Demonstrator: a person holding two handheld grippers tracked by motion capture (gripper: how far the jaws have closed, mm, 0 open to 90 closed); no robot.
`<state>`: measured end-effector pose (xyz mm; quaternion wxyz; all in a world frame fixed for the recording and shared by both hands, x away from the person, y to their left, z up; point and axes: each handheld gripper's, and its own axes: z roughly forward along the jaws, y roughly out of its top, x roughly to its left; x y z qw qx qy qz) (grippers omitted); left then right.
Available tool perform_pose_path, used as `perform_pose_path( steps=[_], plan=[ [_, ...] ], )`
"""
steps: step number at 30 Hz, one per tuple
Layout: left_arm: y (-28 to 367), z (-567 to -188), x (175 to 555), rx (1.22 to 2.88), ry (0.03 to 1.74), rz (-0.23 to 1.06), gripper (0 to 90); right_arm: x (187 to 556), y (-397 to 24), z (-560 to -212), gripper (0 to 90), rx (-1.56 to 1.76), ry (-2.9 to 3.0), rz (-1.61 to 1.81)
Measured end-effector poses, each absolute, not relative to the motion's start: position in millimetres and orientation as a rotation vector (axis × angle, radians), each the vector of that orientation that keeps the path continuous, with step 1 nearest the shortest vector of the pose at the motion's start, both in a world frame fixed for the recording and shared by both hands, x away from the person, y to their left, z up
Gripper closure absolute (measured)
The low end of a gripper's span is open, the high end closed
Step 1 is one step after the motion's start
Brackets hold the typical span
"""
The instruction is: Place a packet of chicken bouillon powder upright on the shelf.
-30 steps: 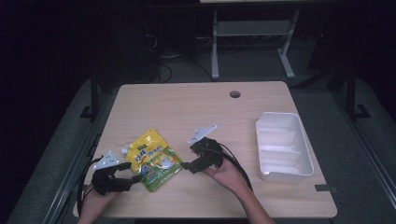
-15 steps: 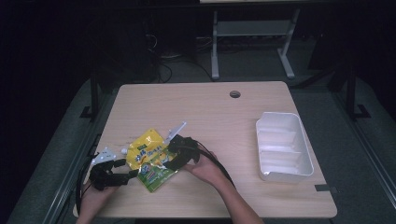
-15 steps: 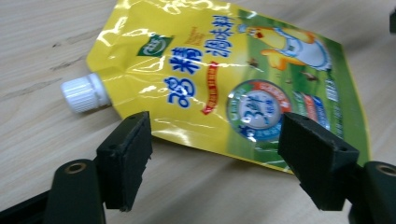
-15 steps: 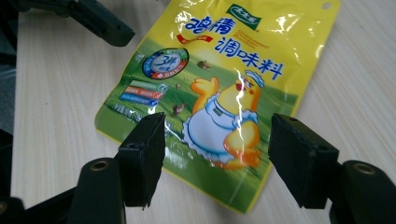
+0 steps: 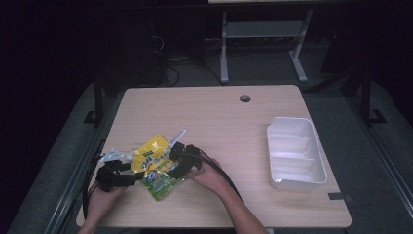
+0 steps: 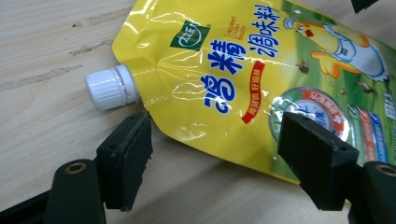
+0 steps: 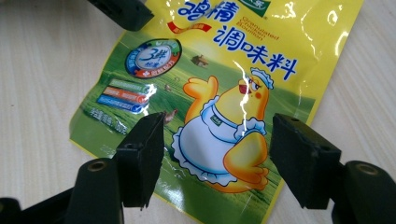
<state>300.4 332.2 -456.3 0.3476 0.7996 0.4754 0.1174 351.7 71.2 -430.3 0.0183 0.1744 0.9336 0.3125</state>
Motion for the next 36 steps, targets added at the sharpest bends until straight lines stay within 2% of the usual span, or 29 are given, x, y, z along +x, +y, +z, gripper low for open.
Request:
perform_pose_path(
  steps=[7,16,19,23,30,34,36],
  plan=[
    [337.2,-459.6,307.9,2.034,1.283,0.228,30.7,352.1,75.8,-436.1,34.8,0.534,2.905,0.942],
    [337.4,-459.7,316.0,1.996,1.291,0.169,43.6,352.2,79.2,-439.4,38.8,0.528,2.913,0.953],
    [336.0,-462.0,322.8,1.957,1.286,0.069,55.9,352.1,78.9,-440.0,42.6,0.536,2.922,0.969],
    [331.5,-462.3,328.5,1.954,1.279,0.036,60.9,350.0,79.5,-440.2,46.3,0.51,2.916,0.98],
    [331.8,-466.4,336.7,1.893,1.256,-0.066,82.4,348.4,76.9,-441.2,49.2,0.497,2.907,0.995],
    [329.9,-464.6,335.7,1.888,1.232,-0.06,89.9,348.1,75.8,-440.1,51.2,0.496,2.911,0.985],
    [329.2,-461.7,335.0,1.906,1.211,-0.048,90.0,347.7,73.5,-438.6,46.6,0.508,2.905,0.96]
  ],
)
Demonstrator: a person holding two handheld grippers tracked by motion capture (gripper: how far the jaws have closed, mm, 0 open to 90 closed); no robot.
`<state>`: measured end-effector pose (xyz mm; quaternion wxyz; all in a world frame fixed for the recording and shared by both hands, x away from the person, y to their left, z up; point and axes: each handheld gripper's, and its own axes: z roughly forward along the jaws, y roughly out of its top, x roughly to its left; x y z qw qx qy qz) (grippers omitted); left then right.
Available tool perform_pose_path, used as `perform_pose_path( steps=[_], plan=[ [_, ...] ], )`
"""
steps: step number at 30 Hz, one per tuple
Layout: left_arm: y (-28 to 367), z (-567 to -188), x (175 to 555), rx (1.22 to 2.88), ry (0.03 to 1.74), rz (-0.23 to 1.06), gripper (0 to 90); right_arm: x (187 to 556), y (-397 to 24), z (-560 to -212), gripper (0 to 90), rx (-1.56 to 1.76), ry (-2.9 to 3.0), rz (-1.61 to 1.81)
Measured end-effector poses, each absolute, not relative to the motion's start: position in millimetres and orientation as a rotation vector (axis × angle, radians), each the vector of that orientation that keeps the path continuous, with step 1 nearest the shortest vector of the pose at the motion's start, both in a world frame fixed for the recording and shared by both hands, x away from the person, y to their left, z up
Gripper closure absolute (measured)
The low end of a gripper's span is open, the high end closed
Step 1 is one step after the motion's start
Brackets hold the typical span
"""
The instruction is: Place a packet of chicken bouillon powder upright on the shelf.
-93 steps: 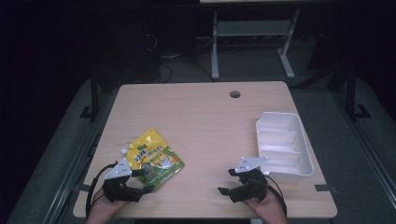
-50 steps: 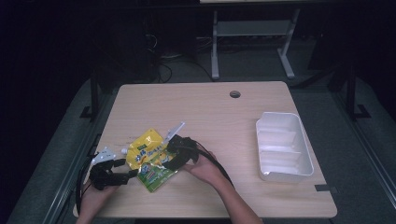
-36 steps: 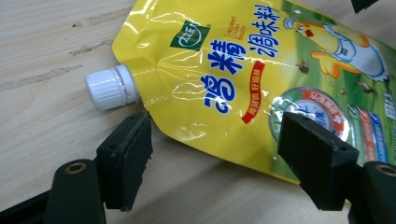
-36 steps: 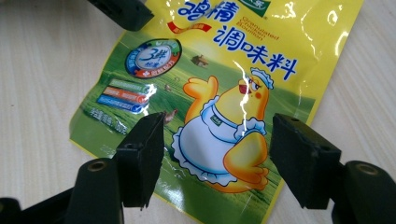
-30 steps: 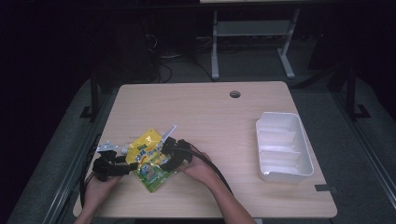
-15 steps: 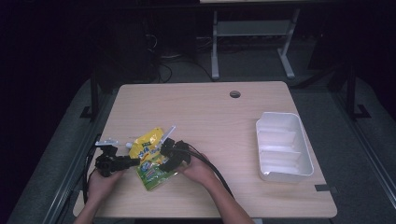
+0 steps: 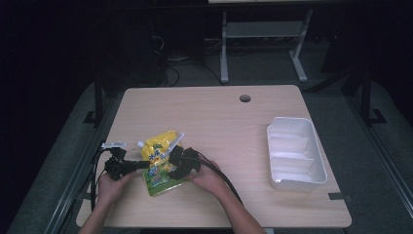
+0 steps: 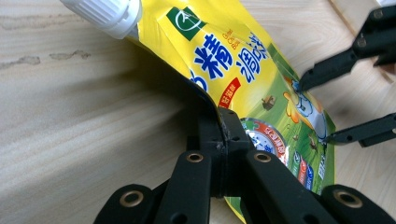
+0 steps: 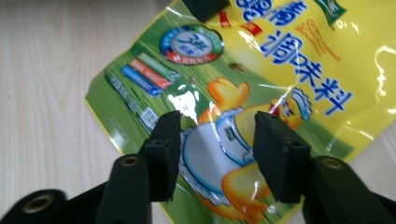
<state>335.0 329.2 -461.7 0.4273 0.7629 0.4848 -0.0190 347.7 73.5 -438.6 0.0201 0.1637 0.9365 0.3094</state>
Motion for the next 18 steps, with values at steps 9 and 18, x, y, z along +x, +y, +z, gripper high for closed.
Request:
perform_pose_path(
  steps=[9,18],
  plan=[
    [319.7,-442.3,323.9,1.922,1.074,0.014,90.0,349.5,39.0,-420.2,34.1,0.628,2.802,1.07],
    [309.8,-423.1,306.6,1.935,0.898,0.09,90.0,351.4,2.5,-405.8,25.6,0.766,2.732,1.158]
  ],
)
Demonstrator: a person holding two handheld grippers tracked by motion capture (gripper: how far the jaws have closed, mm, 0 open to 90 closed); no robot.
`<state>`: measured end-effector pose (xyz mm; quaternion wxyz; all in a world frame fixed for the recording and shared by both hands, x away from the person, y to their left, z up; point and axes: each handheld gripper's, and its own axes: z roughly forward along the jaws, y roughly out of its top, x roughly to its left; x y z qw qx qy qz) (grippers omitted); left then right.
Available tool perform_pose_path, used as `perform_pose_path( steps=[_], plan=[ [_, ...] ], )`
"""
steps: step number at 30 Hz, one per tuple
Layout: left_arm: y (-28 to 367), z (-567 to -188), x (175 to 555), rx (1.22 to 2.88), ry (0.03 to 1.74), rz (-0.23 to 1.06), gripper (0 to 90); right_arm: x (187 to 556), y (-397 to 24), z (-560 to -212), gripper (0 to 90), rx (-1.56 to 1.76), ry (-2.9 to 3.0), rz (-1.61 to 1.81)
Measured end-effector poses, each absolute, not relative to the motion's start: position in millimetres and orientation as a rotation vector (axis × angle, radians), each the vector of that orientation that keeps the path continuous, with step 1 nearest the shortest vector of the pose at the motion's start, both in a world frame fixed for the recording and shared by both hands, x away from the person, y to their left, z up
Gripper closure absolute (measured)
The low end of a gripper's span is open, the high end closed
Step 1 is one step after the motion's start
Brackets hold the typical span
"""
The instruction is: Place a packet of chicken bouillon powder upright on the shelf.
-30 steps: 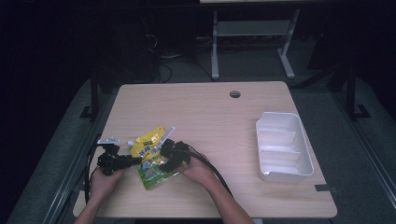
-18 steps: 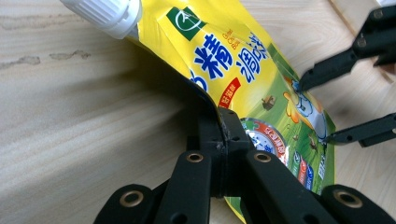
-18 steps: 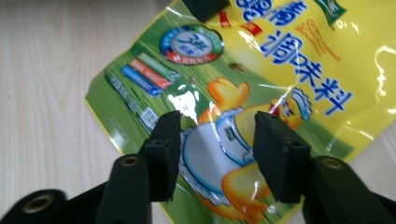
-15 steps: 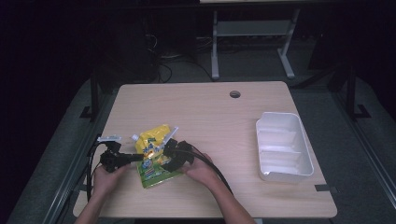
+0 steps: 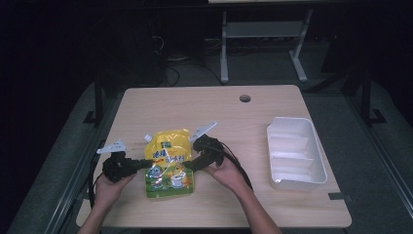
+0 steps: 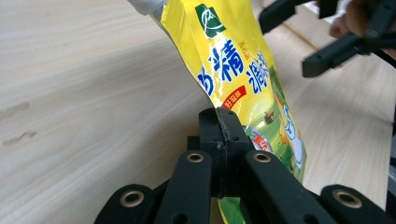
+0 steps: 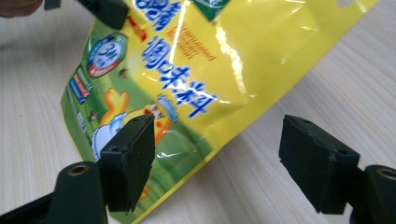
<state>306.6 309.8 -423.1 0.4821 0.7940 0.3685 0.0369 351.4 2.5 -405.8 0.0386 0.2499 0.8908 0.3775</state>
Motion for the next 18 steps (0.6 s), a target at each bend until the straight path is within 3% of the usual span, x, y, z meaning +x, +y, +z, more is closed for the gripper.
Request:
perform_pose_path(
  steps=[7,18],
  plan=[
    [301.4,-413.2,298.4,1.939,0.794,0.11,90.0,354.5,0.3,-406.8,28.9,0.772,2.765,1.225],
    [291.9,-408.9,292.6,1.96,0.71,0.119,90.0,354.0,1.8,-407.7,49.5,0.694,2.846,1.363]
  ],
)
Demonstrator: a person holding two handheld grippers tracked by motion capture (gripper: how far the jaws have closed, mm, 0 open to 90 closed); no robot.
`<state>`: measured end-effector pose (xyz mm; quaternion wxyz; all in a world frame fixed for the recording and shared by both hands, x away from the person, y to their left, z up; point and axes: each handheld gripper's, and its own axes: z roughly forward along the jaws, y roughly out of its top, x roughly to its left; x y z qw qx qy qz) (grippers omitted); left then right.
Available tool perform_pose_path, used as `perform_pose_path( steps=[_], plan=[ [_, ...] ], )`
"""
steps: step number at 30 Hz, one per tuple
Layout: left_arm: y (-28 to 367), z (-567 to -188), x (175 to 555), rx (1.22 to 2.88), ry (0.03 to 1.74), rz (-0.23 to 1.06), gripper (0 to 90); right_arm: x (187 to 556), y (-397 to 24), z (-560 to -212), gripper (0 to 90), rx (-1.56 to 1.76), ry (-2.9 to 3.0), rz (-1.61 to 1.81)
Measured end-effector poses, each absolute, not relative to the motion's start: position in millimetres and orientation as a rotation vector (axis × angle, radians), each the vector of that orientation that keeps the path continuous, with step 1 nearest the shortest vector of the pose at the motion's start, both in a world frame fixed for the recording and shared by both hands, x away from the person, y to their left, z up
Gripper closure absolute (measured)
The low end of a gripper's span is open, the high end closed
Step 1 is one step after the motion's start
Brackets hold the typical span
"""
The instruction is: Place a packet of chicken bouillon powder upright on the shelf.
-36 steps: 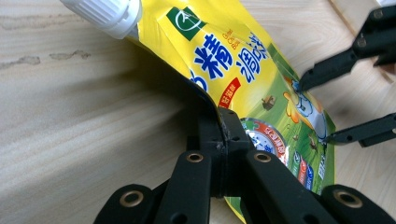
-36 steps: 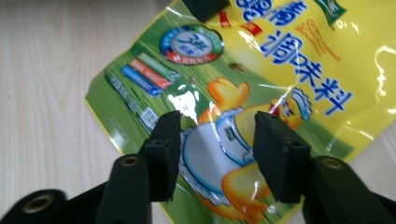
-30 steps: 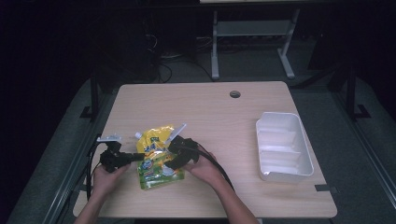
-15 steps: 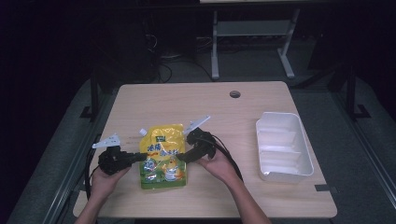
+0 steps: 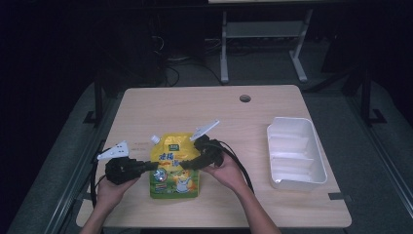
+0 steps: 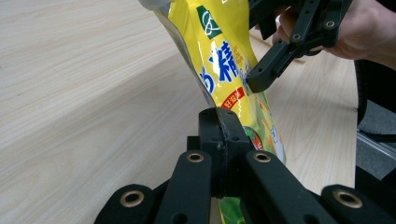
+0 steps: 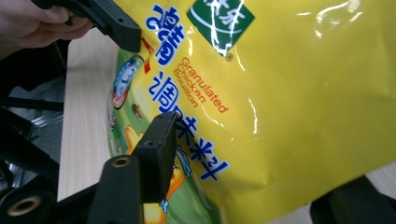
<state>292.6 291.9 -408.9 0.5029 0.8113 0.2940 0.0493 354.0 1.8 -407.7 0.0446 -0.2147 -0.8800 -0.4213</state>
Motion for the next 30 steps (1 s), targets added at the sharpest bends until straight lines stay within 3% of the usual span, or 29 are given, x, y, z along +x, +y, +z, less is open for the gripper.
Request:
perform_pose_path(
  steps=[7,14,18,24,30],
  plan=[
    [285.1,-411.2,292.2,1.982,0.711,0.125,90.0,348.4,-1.2,-401.6,76.1,-0.606,-2.72,-1.283],
    [280.6,-411.7,291.1,1.992,0.69,0.119,90.0,344.1,-6.3,-396.9,87.9,-0.556,-2.733,-1.257],
    [281.7,-412.7,292.3,1.986,0.692,0.117,88.1,342.2,-12.9,-388.3,89.0,-0.531,-2.712,-1.294],
    [284.0,-412.2,290.2,1.981,0.705,0.171,74.1,338.7,-20.1,-377.5,89.1,-0.528,-2.756,-1.295],
    [287.9,-412.1,288.5,1.981,0.703,0.187,69.4,340.7,-31.4,-374.1,89.2,-0.555,-2.754,-1.311]
  ],
)
